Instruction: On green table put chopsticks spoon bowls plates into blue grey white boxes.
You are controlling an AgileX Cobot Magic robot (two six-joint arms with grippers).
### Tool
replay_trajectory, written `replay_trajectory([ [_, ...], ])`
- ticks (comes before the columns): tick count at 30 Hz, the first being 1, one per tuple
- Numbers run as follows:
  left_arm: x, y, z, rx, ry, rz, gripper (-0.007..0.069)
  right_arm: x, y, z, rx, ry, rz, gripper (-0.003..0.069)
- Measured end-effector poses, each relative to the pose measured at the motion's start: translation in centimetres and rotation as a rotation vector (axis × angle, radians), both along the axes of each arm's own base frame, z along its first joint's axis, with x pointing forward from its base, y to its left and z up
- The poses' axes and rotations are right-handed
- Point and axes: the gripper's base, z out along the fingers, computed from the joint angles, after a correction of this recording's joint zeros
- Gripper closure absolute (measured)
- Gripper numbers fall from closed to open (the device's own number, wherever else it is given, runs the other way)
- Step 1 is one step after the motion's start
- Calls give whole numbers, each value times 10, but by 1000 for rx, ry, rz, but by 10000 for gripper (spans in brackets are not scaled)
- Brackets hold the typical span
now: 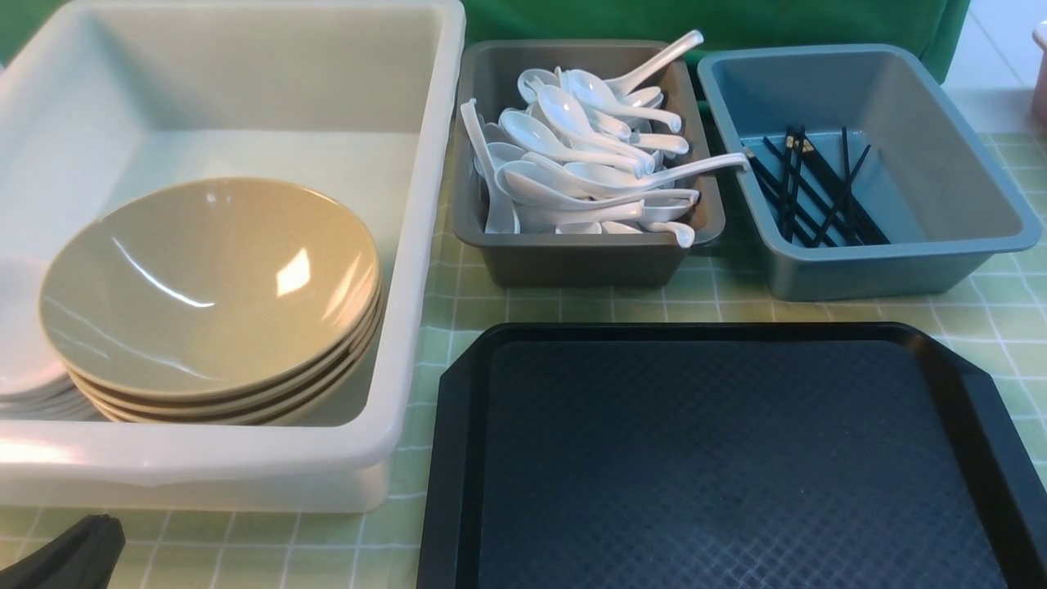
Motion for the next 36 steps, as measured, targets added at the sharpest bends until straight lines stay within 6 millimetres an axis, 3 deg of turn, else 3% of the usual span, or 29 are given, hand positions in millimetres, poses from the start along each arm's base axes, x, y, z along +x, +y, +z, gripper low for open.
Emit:
replay_trajectory([
  [36, 0, 0, 0, 0, -1, 0, 627, 0, 0, 0, 1, 0, 0, 474],
])
